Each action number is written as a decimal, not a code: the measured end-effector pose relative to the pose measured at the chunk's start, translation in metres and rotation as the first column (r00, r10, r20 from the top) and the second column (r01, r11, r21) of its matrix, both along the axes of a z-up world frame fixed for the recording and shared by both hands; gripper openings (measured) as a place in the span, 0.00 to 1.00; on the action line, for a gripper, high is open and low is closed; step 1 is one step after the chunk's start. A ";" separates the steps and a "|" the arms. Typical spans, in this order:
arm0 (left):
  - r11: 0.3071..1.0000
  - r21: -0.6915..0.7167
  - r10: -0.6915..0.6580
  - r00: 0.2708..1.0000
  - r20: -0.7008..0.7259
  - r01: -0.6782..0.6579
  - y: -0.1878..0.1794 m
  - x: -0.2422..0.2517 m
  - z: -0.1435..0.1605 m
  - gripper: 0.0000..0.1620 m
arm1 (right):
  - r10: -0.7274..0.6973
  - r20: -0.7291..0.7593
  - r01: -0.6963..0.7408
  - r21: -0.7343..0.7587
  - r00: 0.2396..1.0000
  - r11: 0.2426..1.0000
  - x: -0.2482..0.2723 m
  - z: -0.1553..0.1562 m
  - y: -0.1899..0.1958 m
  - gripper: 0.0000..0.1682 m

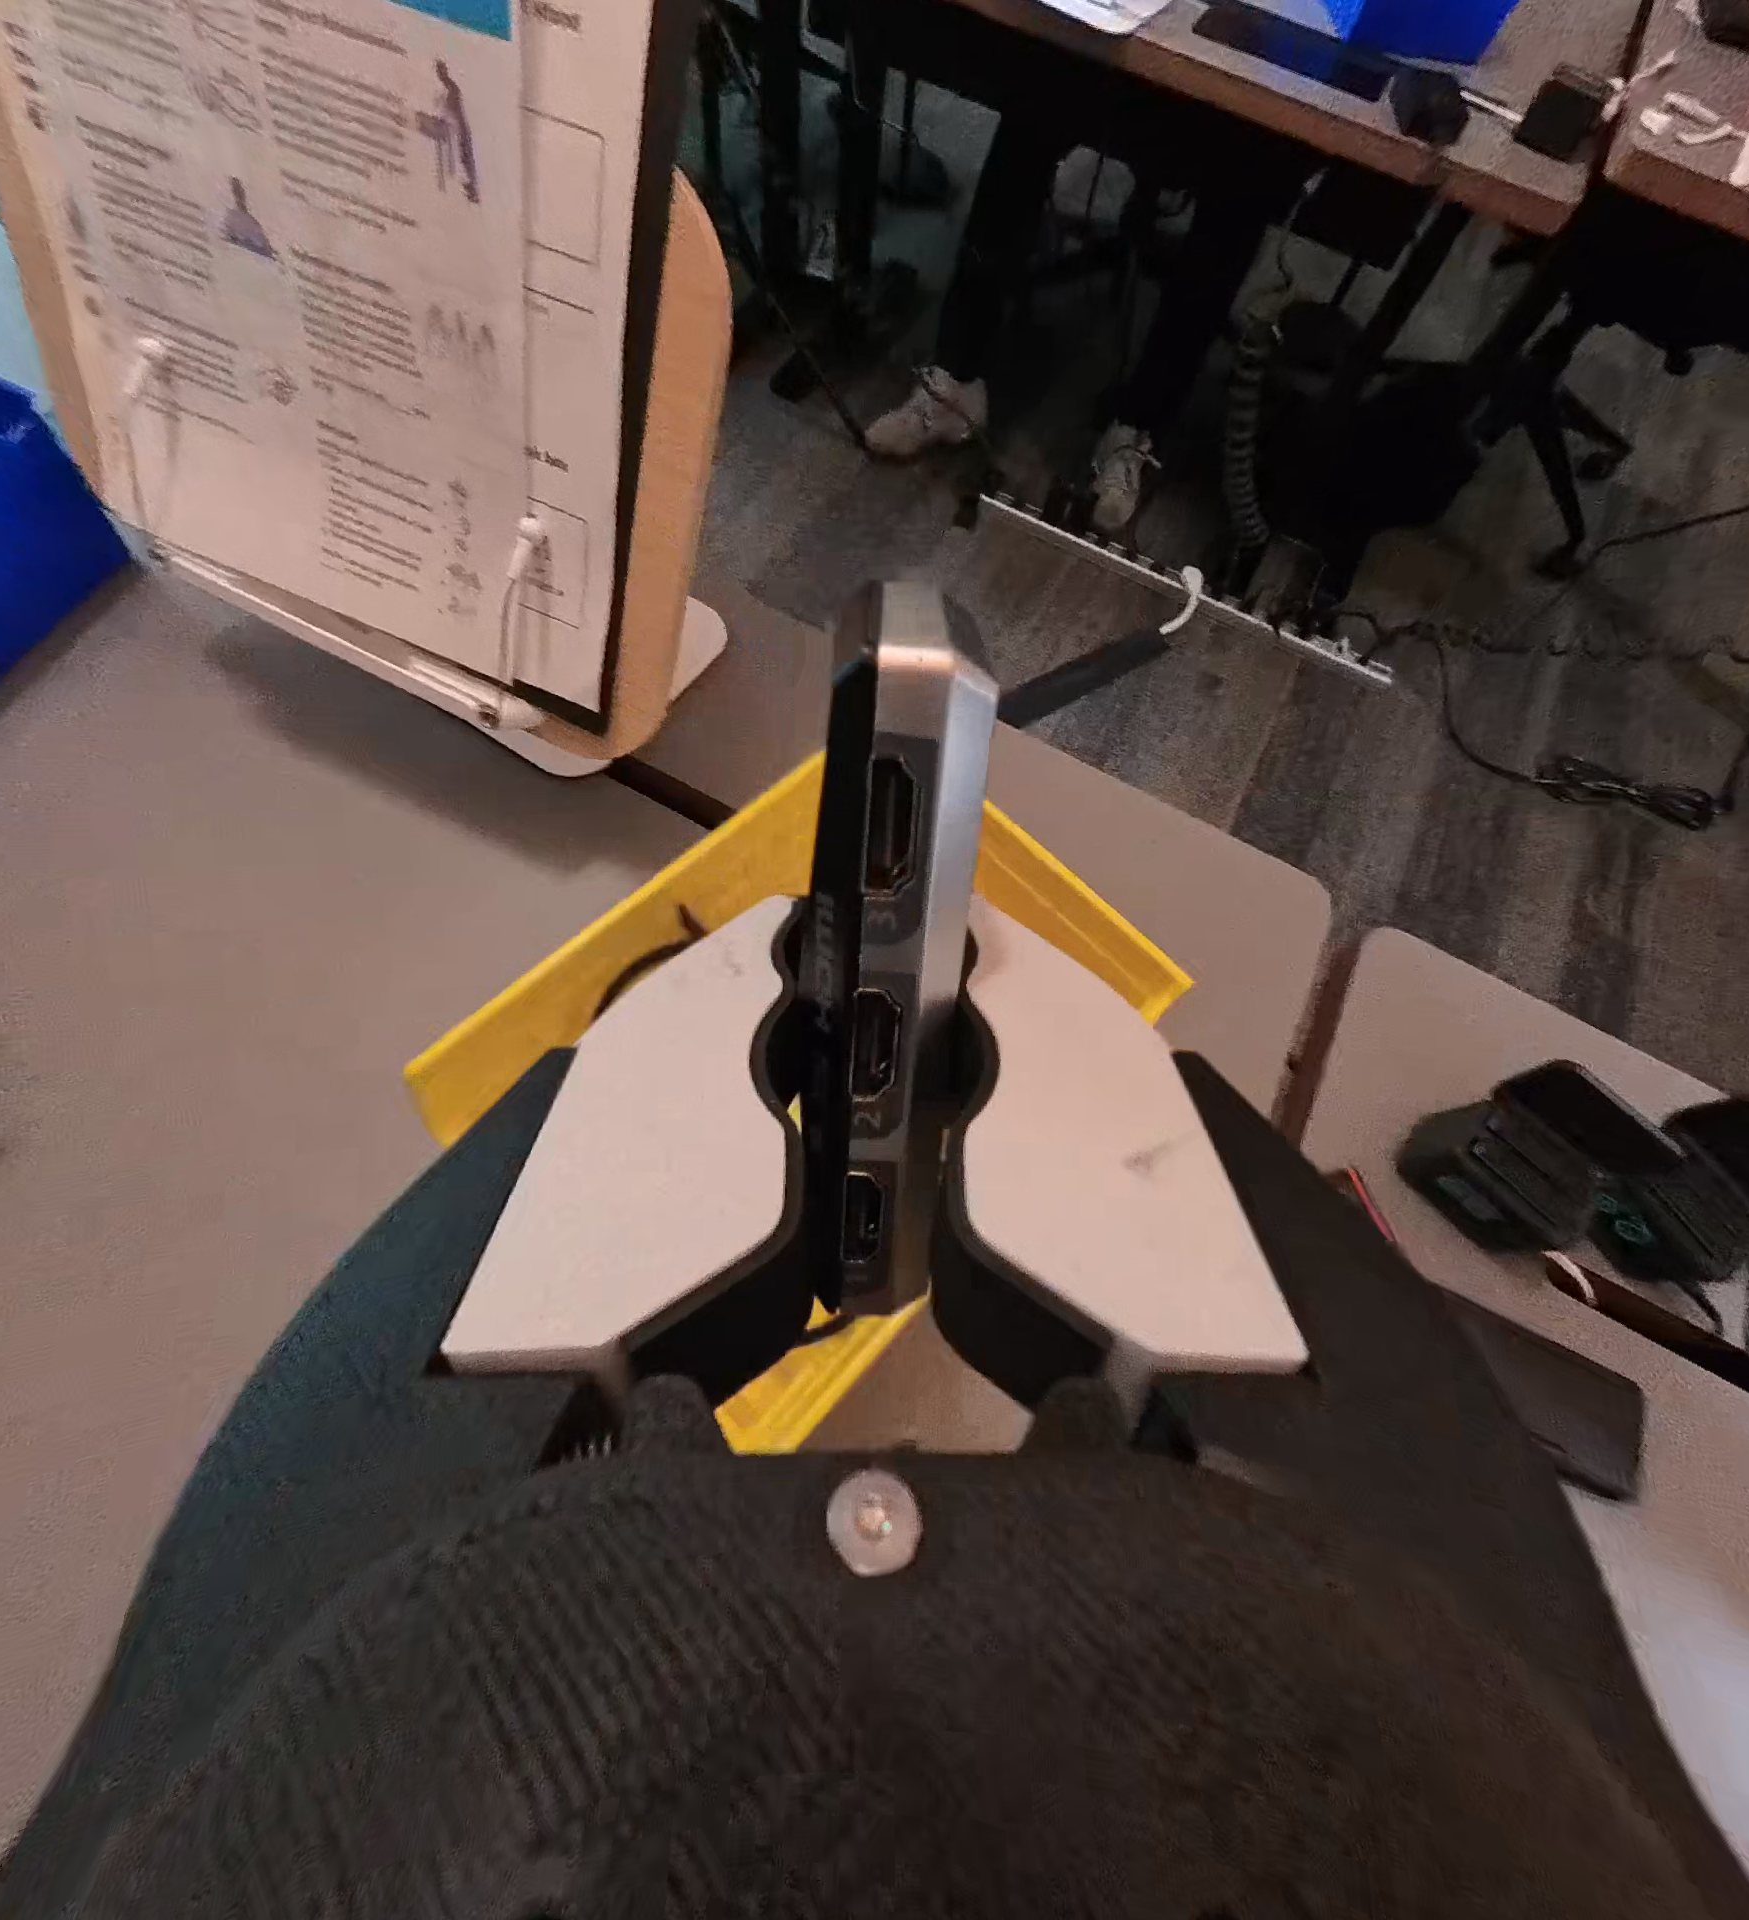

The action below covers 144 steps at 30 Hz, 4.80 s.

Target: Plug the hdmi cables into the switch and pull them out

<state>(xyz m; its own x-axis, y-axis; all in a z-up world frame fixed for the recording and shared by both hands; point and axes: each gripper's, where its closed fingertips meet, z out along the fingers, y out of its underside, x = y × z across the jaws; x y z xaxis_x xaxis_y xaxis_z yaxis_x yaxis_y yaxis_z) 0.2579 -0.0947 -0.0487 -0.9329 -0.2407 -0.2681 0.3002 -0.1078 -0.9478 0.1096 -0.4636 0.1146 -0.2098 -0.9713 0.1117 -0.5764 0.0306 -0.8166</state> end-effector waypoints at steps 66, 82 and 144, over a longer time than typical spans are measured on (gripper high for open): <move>0.953 0.205 -0.200 0.971 -0.133 0.224 -0.026 -0.029 -0.048 0.33 | 0.033 -0.783 -0.621 -0.467 0.622 0.629 0.115 -0.214 -0.009 0.28; 0.982 0.126 -0.120 0.977 -0.175 0.143 -0.006 -0.025 -0.004 0.33 | 0.386 0.593 -0.423 -0.082 0.707 0.902 0.089 -0.097 0.240 0.53; 0.496 0.691 -0.282 0.655 0.701 -0.525 0.061 0.063 0.085 0.41 | 0.351 0.795 -0.708 0.135 0.495 0.693 0.045 -0.153 0.321 0.42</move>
